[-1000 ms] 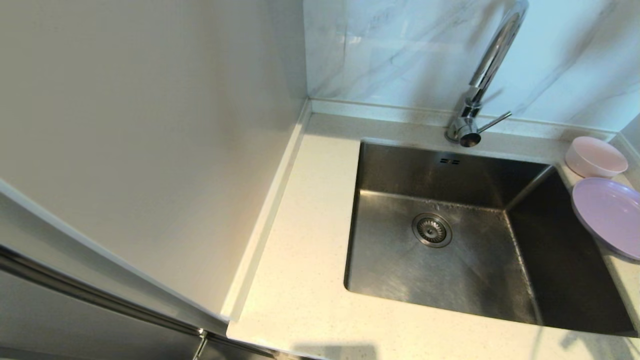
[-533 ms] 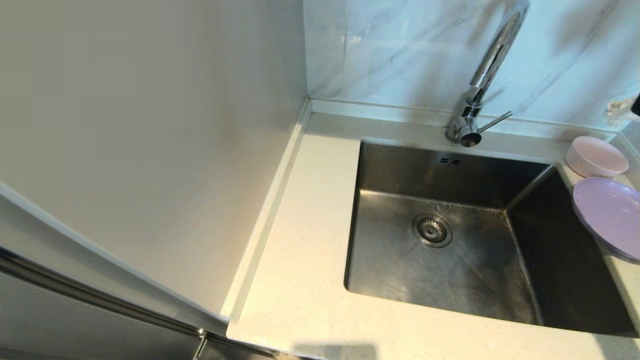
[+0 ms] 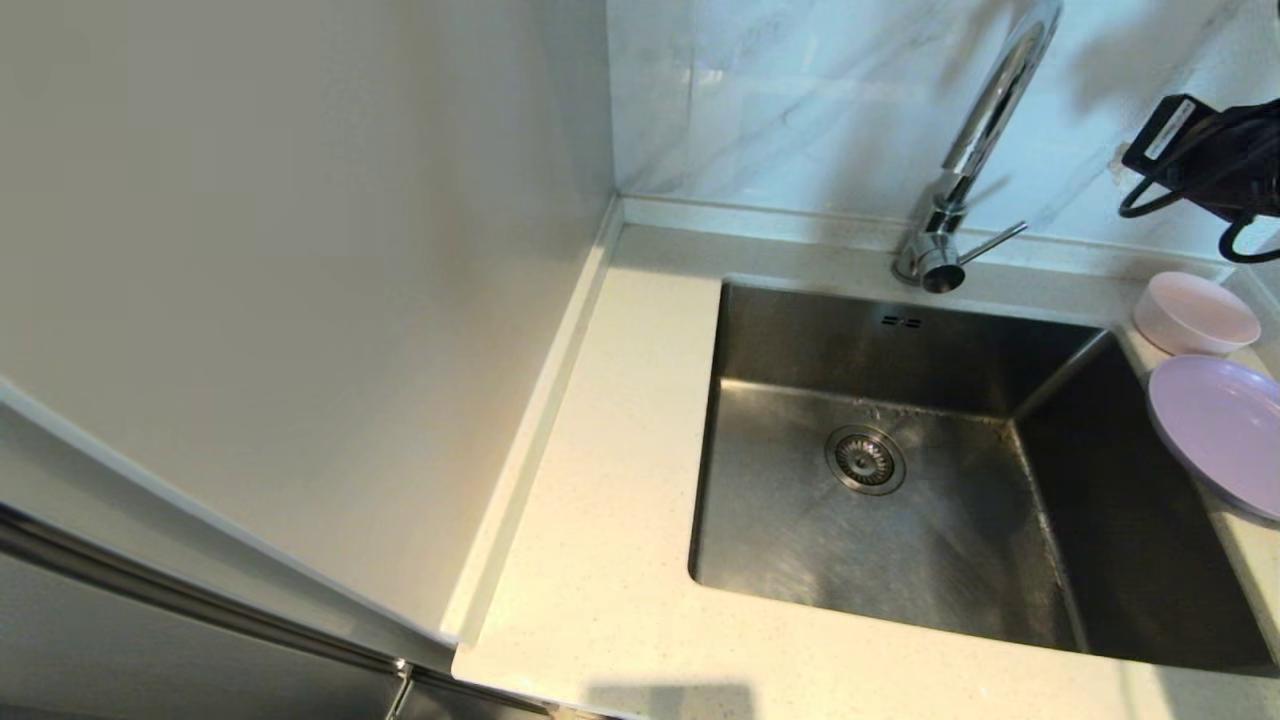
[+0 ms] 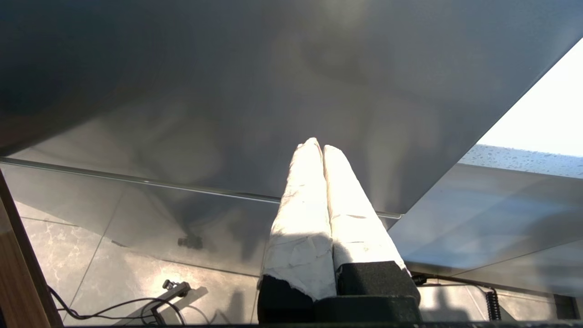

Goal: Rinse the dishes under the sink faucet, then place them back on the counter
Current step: Turn on the faucet

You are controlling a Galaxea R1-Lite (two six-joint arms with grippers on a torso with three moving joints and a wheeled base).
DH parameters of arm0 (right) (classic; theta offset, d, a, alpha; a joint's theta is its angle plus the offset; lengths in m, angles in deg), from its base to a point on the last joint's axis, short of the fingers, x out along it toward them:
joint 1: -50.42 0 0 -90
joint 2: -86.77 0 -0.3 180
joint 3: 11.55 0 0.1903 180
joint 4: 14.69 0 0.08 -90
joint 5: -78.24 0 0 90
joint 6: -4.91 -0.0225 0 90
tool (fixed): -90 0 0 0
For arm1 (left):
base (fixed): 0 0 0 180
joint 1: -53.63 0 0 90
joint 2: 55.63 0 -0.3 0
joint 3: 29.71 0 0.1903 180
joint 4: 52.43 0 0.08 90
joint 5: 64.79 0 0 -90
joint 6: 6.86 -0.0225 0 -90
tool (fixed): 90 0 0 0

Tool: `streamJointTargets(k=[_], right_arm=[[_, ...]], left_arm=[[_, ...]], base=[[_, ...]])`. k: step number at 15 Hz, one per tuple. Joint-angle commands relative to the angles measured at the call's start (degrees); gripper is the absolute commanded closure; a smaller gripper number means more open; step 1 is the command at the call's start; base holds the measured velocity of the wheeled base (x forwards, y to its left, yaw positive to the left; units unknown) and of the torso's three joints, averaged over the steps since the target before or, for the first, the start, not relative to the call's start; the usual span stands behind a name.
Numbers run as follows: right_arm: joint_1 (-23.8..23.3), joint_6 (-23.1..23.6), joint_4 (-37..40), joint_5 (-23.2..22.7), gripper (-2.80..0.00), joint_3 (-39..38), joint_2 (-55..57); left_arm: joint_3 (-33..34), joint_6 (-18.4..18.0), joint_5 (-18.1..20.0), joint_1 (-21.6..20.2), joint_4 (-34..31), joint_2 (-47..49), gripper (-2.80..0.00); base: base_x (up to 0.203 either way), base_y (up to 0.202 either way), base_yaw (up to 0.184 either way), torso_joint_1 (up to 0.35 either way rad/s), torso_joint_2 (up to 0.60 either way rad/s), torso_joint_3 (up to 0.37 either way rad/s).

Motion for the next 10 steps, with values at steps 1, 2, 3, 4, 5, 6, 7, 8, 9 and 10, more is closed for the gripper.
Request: streamJointTargets(k=[1,2,3,4,5,6,7,8,9,10], right_arm=[[-0.04,-0.31,-0.92,-0.03,0.00,4.08,5.92],[-0.08,-0.33,-3.03,-0.03,0.00,4.32,7.09],[-0.08,-0.31,-4.79,-0.03,0.00,4.37,8.14],[-0.09,-0.22,-6.22,-0.03,0.00,4.40,9.32],[-0.03,-0.08,-7.60,0.02,0.00,4.88,10.59],[-0.01,0.18,-8.61,0.11,0.00,5.84,11.88],[0.00,0.63,-8.95,0.14,0.00,6.67,12.95],[0.00,1.14,-9.04,0.14,0.00,7.20,14.11],[0.00,1.58,-9.17,0.14,0.00,7.85,15.27],[0.00,1.96,-9.31,0.14,0.00,9.21,16.30]], left_arm=[[0.00,0.00,0.00,0.00,0.03,0.00,0.00],[0.00,0.00,-0.03,0.00,0.03,0.00,0.00],[0.00,0.00,-0.03,0.00,0.03,0.00,0.00],[0.00,0.00,-0.03,0.00,0.03,0.00,0.00],[0.00,0.00,-0.03,0.00,0.03,0.00,0.00],[0.00,0.00,0.00,0.00,0.03,0.00,0.00],[0.00,0.00,-0.03,0.00,0.03,0.00,0.00],[0.00,0.00,0.00,0.00,0.03,0.00,0.00],[0.00,0.00,-0.03,0.00,0.03,0.00,0.00],[0.00,0.00,-0.03,0.00,0.03,0.00,0.00]], base=[[0.000,0.000,0.000,0.000,0.00,0.000],[0.000,0.000,0.000,0.000,0.00,0.000],[0.000,0.000,0.000,0.000,0.00,0.000],[0.000,0.000,0.000,0.000,0.00,0.000],[0.000,0.000,0.000,0.000,0.00,0.000],[0.000,0.000,0.000,0.000,0.00,0.000],[0.000,0.000,0.000,0.000,0.00,0.000],[0.000,0.000,0.000,0.000,0.00,0.000],[0.000,0.000,0.000,0.000,0.00,0.000],[0.000,0.000,0.000,0.000,0.00,0.000]])
